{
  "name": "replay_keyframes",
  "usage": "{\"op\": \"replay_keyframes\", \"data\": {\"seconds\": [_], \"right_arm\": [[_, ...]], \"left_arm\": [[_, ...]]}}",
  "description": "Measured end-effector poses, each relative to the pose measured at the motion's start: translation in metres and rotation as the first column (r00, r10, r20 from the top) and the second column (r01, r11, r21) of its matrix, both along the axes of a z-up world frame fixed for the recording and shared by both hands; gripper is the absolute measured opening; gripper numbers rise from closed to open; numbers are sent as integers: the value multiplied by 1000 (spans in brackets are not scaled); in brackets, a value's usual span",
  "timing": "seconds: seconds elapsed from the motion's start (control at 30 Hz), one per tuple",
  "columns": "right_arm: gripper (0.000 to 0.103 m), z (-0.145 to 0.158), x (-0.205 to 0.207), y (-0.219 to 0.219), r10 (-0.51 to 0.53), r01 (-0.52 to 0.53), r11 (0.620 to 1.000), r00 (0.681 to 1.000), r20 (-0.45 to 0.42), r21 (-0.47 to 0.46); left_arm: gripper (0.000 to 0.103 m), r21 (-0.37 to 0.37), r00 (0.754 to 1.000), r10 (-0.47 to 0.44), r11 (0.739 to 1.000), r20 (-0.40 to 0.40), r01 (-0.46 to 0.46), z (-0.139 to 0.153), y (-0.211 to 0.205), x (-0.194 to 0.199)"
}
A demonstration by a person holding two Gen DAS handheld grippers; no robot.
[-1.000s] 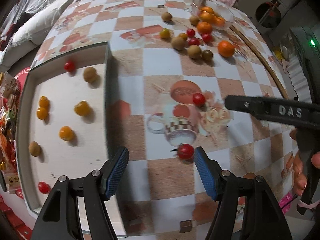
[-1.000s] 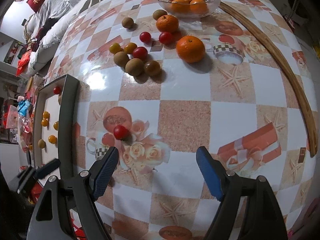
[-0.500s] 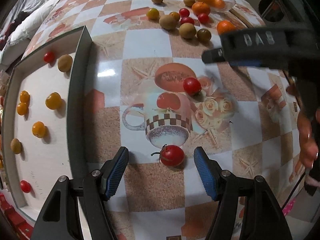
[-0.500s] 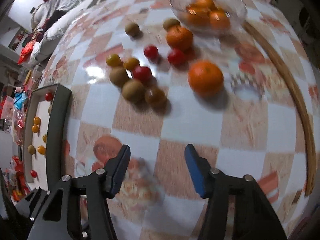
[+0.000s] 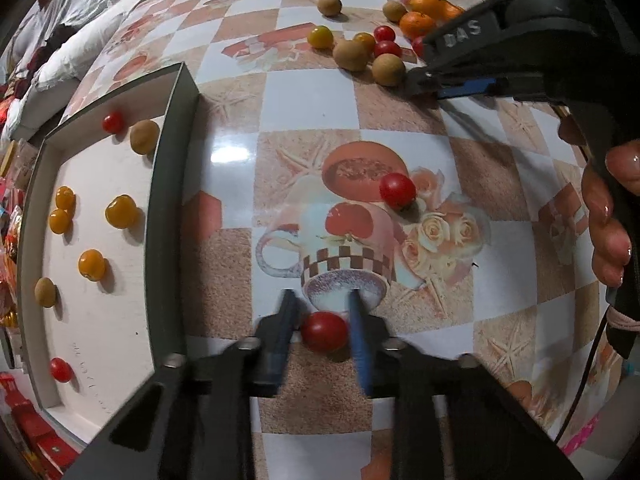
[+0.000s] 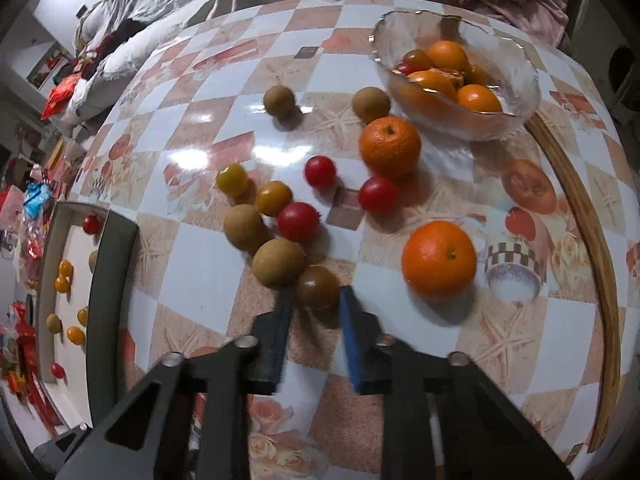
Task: Organize fruits
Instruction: 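Grasp a red cherry tomato with left tool while right tool grasps a brown round fruit, then carry both held fruits over the white tray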
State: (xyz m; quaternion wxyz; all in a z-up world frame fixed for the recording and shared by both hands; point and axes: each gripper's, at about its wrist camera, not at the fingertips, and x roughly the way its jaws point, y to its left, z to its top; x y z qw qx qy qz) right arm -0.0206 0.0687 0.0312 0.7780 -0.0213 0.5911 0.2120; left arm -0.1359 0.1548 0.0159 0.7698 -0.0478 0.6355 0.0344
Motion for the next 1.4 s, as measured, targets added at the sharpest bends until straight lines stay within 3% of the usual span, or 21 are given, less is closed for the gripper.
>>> {"op": "replay_keyframes", "data": {"seconds": [0.2,0.4,0.93,1.4], "right_arm": [[23,3,-4,-9,-10,11,1000,1000,-19,25],[23,10,-24,-15,-7,10,999,999,-42,51],[23,34,-67,-18,1,5,997,997,-75,78],[23,53,-87,31,82,-76,992,995,-62,96]], "left_arm": [[24,-111,999,47,993,18,-44,9,22,-6],[24,-146,998,42,989,43,-36,28,35,-6],[24,-150,995,70,987,75,-58,55,77,-24],[24,-98,982,172,982,76,-164,57,132,-50]]}}
